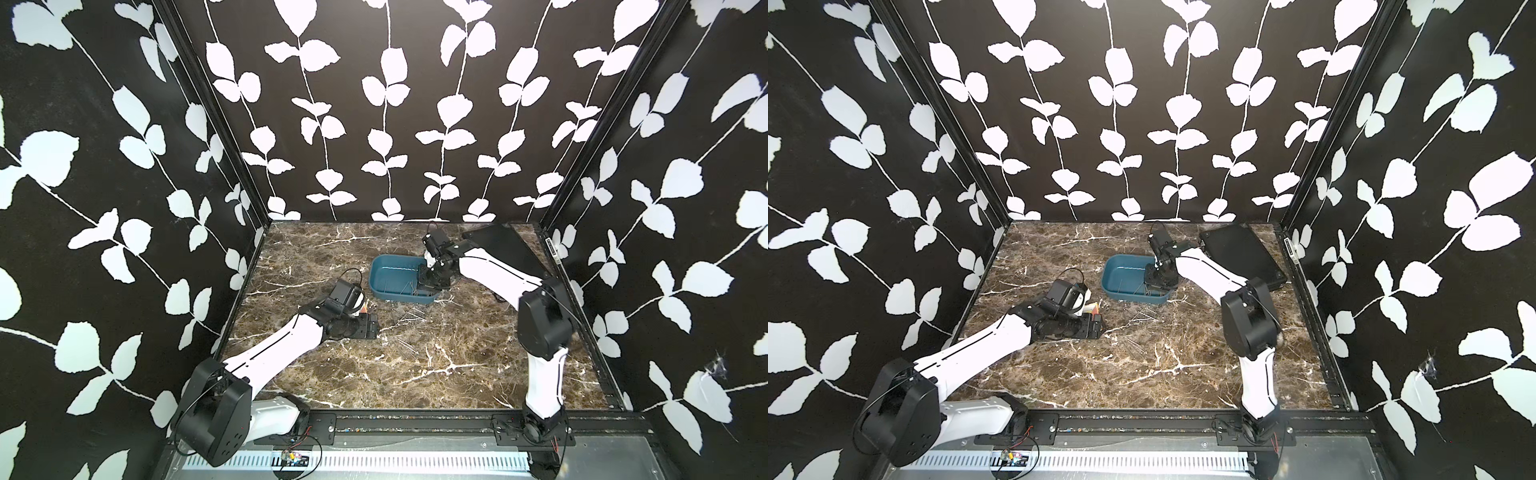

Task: Put the nails on the desktop into the storage box
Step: Place the nail in the storage box, then pick up the nail from the center of the board.

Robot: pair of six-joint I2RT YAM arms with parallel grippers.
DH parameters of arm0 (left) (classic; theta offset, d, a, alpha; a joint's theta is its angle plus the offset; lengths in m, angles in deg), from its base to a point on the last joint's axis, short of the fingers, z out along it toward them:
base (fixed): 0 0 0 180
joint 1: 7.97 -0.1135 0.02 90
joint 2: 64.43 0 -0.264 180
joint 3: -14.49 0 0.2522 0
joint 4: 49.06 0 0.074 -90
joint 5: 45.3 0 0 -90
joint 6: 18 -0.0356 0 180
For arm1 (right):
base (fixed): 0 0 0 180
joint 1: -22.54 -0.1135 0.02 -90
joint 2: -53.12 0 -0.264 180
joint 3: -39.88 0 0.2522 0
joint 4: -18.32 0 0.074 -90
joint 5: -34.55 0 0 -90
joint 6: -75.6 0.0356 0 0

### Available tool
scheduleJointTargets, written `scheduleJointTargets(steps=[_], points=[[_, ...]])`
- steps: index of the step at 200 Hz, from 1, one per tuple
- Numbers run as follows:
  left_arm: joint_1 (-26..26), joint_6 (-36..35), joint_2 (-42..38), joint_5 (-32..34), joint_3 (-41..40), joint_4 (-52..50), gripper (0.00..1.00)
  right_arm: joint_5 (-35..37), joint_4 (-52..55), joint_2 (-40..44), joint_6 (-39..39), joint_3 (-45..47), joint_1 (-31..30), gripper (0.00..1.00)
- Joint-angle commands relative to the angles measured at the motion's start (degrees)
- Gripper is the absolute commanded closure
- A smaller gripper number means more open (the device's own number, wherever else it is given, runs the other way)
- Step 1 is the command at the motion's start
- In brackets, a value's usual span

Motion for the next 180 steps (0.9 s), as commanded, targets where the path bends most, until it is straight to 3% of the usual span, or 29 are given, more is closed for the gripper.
scheduleJointTargets(steps=[1,33,69,180], points=[[-0.3,1.3,0.1,-1.3,-0.6,1.4,0.1,2.4,1.7,5.9,-3.1,5.0,-2.9,0.74],[-0.5,2.6,-1.9,2.6,-1.6,0.2,0.09,3.3,1.1,8.3,-6.4,10.6,-10.2,0.74],[-1.8,3.3,-4.8,4.9,-2.3,-3.2,0.09,6.2,3.8,4.8,-9.7,9.3,-17.3,0.73],[-6.7,12.6,-18.4,0.5,-13.0,-5.2,0.08,8.1,4.8,-2.9,-15.7,7.8,-24.1,0.69]])
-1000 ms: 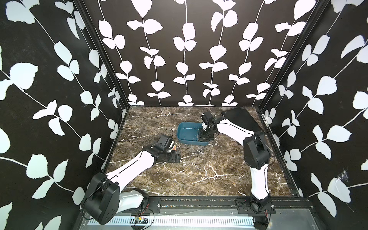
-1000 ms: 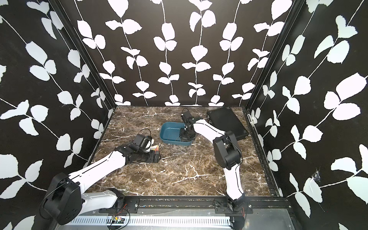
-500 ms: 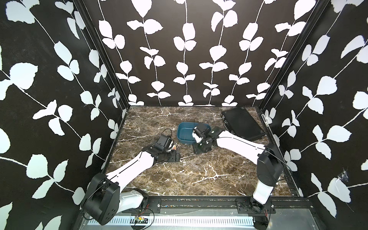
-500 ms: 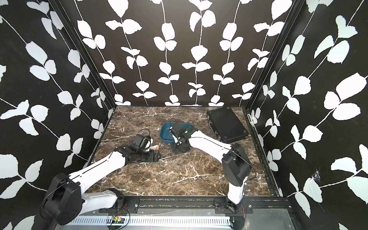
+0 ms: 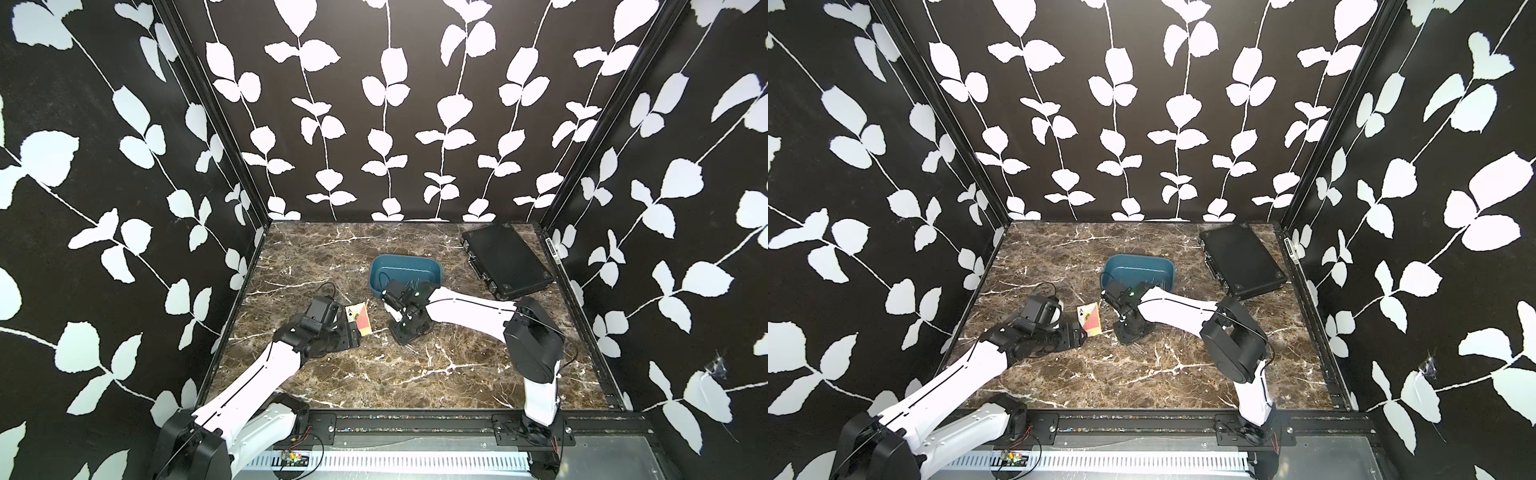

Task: Put the nails on the desktop into the storage box
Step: Pick up the nail from the center of the board.

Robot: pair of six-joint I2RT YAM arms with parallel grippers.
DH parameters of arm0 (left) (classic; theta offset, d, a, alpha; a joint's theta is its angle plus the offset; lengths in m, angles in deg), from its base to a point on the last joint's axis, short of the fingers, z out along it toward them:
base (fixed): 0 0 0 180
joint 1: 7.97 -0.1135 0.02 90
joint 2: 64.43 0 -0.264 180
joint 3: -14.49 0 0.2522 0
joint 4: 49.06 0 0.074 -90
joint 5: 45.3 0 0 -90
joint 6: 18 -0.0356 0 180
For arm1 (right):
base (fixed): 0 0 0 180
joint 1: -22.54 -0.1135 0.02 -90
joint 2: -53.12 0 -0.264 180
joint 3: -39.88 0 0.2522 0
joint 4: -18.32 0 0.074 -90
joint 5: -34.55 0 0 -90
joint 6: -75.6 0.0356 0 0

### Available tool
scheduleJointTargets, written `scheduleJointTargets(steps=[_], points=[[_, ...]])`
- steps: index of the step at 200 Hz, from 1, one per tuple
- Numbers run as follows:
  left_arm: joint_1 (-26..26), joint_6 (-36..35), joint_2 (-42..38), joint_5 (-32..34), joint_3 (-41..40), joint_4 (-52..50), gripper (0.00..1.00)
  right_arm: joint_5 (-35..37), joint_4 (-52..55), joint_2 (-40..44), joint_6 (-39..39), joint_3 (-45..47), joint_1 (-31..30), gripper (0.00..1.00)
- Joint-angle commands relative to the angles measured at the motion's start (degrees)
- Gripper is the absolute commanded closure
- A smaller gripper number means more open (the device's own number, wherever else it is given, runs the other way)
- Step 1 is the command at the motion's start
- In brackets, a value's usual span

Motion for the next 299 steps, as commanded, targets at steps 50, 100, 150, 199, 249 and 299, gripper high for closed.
scheduleJointTargets(steps=[50,100,150,199,249,299], points=[[-0.4,3.6,-1.7,-1.2,-1.8,-0.5,0.08,1.8,1.8,-1.5,-3.2,1.2,-2.0,0.68],[-0.4,4.4,-2.4,-1.1,-2.4,-0.8,0.08,1.7,1.8,-2.5,-3.9,1.1,-2.7,0.68],[-0.5,4.7,-2.9,-0.9,-3.0,-1.0,0.08,1.8,2.3,-3.4,-4.2,1.0,-3.8,0.72],[-0.5,4.3,-2.8,-1.0,-3.2,-1.3,0.08,2.0,2.1,-4.6,-4.2,1.1,-4.5,0.78],[-0.4,4.0,-2.5,-1.1,-3.4,-1.9,0.08,1.8,1.6,-6.2,-4.3,1.6,-4.6,0.81],[-0.4,4.0,-2.7,-1.0,-3.4,-2.4,0.08,2.6,2.1,-8.2,-5.1,1.6,-4.5,0.81]])
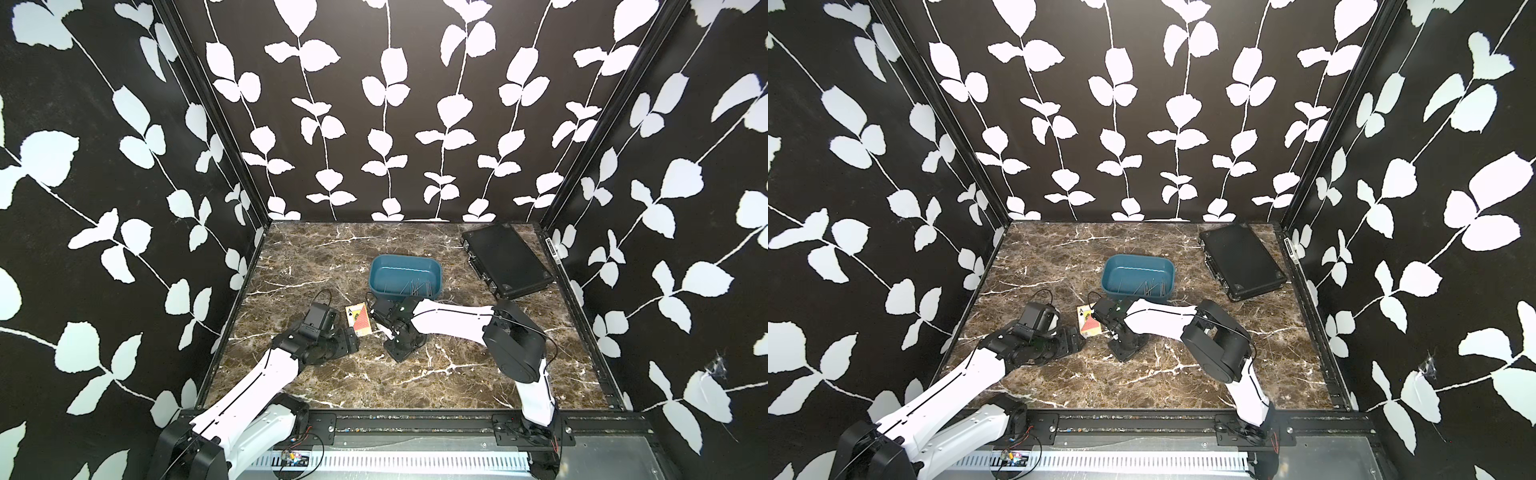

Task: Put the nails on the desktop into the storage box
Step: Pick up the nail from the center of the board.

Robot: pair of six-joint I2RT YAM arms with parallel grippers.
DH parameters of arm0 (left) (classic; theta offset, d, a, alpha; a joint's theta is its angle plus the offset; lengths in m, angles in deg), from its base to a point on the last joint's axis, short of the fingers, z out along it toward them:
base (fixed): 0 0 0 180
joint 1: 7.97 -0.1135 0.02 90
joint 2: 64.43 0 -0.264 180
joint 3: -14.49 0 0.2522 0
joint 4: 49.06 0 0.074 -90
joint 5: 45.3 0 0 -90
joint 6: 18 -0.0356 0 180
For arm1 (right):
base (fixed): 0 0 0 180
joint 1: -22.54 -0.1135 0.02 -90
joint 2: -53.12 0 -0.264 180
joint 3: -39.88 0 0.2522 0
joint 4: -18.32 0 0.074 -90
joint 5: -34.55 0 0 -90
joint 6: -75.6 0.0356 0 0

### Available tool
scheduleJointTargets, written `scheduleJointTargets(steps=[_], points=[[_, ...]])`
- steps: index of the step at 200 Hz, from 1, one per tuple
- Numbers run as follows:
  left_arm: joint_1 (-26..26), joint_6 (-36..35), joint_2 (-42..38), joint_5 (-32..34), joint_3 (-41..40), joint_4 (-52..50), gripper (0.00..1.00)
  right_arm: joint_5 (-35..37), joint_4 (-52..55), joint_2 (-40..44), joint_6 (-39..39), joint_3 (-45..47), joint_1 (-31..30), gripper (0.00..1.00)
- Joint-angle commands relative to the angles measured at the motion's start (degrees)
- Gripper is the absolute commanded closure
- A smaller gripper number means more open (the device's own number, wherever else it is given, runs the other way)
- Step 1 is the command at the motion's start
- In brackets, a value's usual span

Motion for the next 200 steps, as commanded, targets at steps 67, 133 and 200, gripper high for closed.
scheduleJointTargets(steps=[67,133,200], points=[[-0.3,-0.7,-2.2,0.8,-0.9,-3.5,0.07,4.3,3.4,-4.7,-1.8,-0.9,-0.5,1.0],[-0.3,-0.1,-2.9,1.0,-1.3,-0.1,0.08,0.8,4.9,9.4,1.1,-1.9,2.7,1.0],[-0.3,-1.5,2.1,-4.0,1.5,9.7,0.08,-12.4,-2.0,19.5,15.2,-2.1,18.5,1.0]])
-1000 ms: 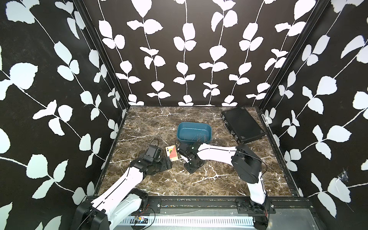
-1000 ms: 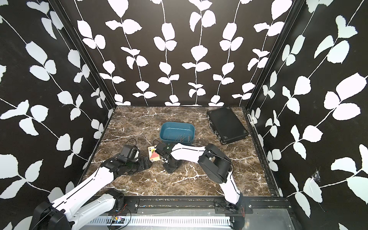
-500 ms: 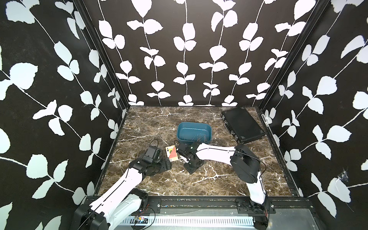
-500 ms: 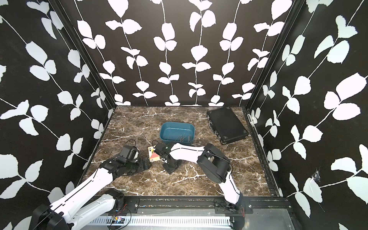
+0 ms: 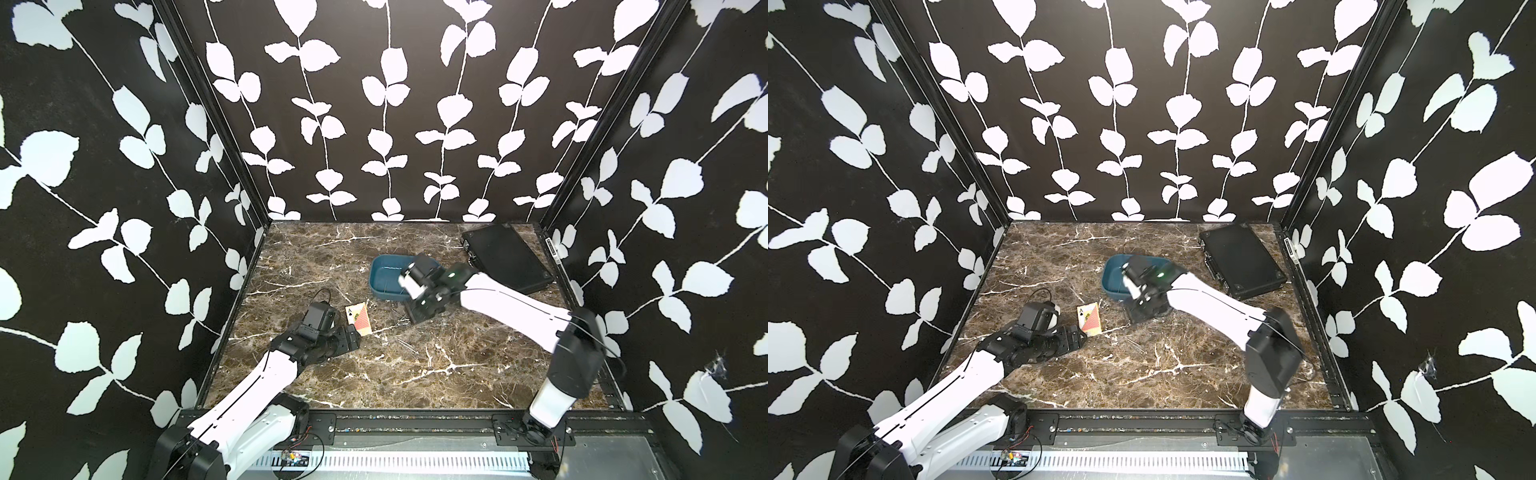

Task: Put the nails on the desktop into the storage box
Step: Pick up the nail from the center of the board, then place the nail in the storage box.

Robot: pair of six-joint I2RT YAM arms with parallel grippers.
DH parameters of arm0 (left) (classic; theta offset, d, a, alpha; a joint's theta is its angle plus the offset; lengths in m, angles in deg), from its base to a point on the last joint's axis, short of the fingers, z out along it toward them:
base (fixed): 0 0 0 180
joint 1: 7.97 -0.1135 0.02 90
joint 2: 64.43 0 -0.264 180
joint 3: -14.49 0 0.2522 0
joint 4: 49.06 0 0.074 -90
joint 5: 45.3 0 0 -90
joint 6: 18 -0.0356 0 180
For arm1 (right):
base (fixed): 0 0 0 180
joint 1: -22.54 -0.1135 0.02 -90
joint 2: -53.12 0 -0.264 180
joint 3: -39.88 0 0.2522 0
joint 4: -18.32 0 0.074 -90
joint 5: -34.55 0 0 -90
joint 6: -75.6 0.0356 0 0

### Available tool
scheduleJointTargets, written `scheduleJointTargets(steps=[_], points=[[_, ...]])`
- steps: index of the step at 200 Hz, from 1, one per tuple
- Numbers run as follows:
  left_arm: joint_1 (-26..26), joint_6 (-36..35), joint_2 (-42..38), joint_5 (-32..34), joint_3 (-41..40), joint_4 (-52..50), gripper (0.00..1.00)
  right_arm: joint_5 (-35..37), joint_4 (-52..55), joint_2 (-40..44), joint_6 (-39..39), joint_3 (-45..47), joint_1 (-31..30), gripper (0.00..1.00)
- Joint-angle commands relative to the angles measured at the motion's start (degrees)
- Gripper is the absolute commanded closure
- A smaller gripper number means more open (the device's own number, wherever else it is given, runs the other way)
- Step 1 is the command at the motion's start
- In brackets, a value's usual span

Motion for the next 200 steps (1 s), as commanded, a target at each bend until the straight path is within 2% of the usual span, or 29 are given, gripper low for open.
scheduleJointTargets(steps=[1,36,119,200], points=[[-0.3,-1.2,2.2,-3.3,2.1,5.1,0.08,-6.0,-3.3,-0.5,7.9,-0.4,4.2,1.0],[-0.3,-1.3,5.5,-6.4,3.3,8.6,0.08,-7.4,-6.3,-5.4,13.0,-3.6,9.1,1.0],[-0.2,-4.1,8.9,-8.0,6.2,6.7,0.08,-6.0,-5.5,-21.8,11.4,-14.4,12.5,1.0],[-0.2,-7.2,12.4,-8.9,7.6,5.2,0.08,-5.3,-4.9,-27.4,10.2,-16.6,12.9,1.0]])
